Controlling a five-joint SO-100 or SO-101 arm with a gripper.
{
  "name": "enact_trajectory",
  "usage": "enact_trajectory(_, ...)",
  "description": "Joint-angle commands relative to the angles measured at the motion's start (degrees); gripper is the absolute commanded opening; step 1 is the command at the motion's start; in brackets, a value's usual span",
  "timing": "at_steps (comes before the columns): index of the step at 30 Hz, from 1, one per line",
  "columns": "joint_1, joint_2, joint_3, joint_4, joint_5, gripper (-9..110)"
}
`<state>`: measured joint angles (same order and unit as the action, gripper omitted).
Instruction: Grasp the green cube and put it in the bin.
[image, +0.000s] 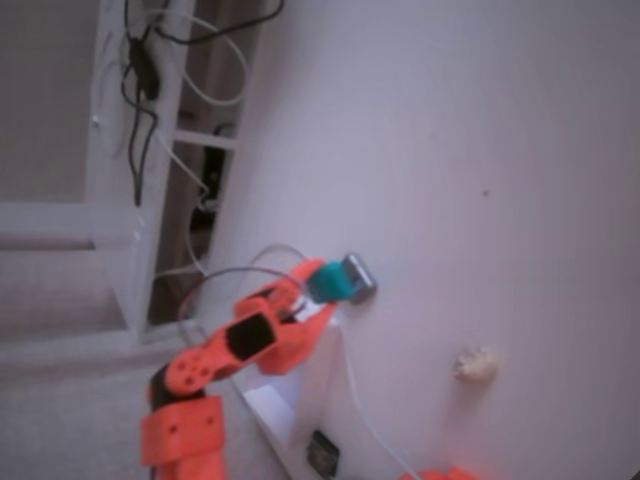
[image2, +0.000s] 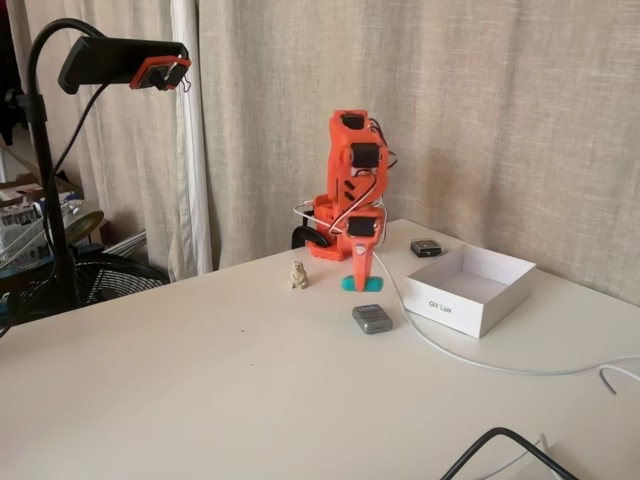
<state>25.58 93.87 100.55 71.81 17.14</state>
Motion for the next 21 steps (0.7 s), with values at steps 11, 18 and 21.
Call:
enact_trajectory(11, -24.61, 18.28, 3.25, -9.84, 1.32, -5)
enact_trajectory(18, -30.41, 20.57, 6.5, -10.02, -2.55, 5)
enact_trajectory(21, -32.08, 22.41, 10.9, -10.37, -6.68, 12)
